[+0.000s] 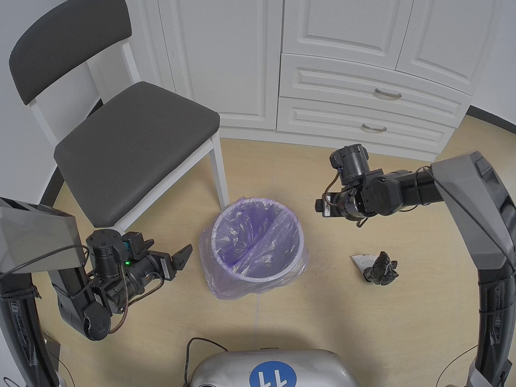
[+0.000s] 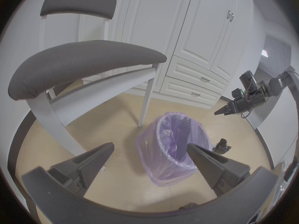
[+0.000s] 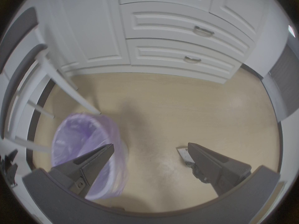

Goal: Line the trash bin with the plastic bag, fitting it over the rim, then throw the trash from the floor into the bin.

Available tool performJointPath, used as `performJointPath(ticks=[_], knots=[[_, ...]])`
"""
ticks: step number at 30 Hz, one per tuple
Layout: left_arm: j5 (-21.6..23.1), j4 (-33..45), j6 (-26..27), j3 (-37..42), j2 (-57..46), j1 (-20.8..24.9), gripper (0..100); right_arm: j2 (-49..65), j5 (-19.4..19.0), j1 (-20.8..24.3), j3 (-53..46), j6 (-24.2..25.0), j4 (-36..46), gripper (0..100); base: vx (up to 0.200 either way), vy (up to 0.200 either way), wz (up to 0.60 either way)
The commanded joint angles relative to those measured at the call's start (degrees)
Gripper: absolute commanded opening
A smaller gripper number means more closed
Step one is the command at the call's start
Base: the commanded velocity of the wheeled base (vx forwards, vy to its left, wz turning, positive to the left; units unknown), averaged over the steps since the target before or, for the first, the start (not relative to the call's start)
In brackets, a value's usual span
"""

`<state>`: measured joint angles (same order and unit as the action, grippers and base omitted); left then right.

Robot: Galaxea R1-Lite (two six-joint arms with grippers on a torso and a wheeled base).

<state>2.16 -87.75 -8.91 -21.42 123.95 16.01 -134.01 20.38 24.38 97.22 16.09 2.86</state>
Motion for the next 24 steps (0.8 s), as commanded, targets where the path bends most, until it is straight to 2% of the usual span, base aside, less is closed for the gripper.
performJointPath(ticks=[1, 4, 5, 9, 12, 16, 17, 24], knots=[[7.9, -0.1, 1.5, 2.0, -4.0, -4.6, 100, 3.8, 5.9, 8.7, 8.3, -3.0, 13.3, 100, 0.000, 0.000, 0.00], [12.2, -0.1, 1.5, 2.3, -4.5, -6.3, 100, 0.9, 7.7, 11.5, 14.4, -2.8, 21.2, 100, 0.000, 0.000, 0.00], [13.8, -0.1, 1.5, 2.3, -4.7, -7.1, 100, -1.7, 9.4, 13.2, 17.4, -2.7, 26.1, 100, 0.000, 0.000, 0.00], [13.8, -0.1, 1.8, 2.5, -4.6, -6.9, 100, -5.2, 11.9, 15.3, 17.4, -3.7, 27.8, 100, 0.000, 0.000, 0.00], [13.8, -0.1, 1.9, 3.0, -4.4, -6.6, 100, -8.3, 12.8, 16.8, 17.4, -5.7, 25.3, 100, 0.000, 0.000, 0.00], [13.8, -0.1, 1.9, 2.9, -4.2, -6.3, 100, -9.2, 13.3, 17.5, 17.4, -5.8, 23.0, 100, 0.000, 0.000, 0.00], [13.5, -0.1, 1.9, 3.0, -4.0, -5.7, 100, -10.7, 13.4, 18.2, 17.4, -5.6, 17.3, 100, 0.000, 0.000, 0.00], [13.4, -0.1, 1.9, 3.0, -3.8, -5.2, 100, -14.9, 13.5, 19.7, 17.4, -3.1, 8.1, 100, 0.000, 0.000, 0.00]])
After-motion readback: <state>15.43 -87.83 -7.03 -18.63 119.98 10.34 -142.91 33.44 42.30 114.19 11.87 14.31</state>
